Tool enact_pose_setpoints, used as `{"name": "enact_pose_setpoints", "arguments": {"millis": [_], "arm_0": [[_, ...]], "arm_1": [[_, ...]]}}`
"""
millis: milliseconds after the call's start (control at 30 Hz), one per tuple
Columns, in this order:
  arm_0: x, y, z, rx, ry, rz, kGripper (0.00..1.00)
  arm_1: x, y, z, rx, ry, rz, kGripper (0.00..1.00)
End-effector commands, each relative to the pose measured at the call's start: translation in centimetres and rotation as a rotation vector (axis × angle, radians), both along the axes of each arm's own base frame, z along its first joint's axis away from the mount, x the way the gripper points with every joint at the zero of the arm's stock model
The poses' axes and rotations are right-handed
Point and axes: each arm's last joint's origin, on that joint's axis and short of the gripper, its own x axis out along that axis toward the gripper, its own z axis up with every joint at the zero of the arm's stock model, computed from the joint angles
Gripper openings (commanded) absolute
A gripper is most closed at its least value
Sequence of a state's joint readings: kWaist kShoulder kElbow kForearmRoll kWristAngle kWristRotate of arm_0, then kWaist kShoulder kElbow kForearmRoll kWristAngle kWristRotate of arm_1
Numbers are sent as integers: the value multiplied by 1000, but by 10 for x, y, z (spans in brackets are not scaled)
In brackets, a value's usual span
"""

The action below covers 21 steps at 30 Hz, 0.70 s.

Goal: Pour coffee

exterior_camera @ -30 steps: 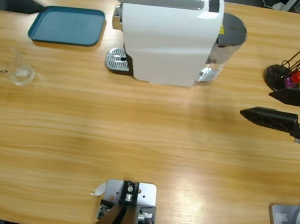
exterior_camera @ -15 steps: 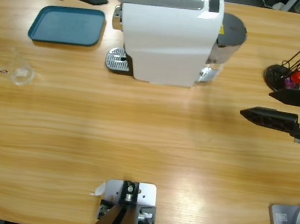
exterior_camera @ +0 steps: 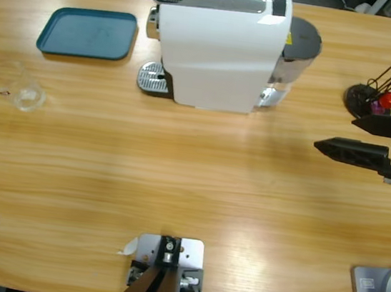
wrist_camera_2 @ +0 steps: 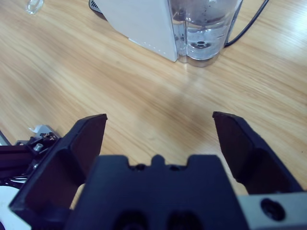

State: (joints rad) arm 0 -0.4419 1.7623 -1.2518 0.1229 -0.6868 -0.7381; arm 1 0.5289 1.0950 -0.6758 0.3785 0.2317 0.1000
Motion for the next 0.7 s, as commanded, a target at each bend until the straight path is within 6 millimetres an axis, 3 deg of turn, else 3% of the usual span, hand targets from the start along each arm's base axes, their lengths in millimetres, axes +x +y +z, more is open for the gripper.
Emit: {"name": "enact_pose_setpoints", "arguments": {"millis": [33, 433, 567, 700], "arm_0": [[-1, 0, -15, 5, 42, -18, 0], [-16, 8, 2, -14, 7, -20, 0], [-17, 1, 29, -50, -64, -33, 0], [-15, -19, 68, -91, -144, -70, 0]], "arm_1": [[3, 0, -9, -12, 30, -5, 1000], [5, 1, -10, -15, 37, -4, 1000], [5, 1, -10, -15, 37, -4, 1000], [5, 1, -10, -15, 36, -4, 1000]]}}
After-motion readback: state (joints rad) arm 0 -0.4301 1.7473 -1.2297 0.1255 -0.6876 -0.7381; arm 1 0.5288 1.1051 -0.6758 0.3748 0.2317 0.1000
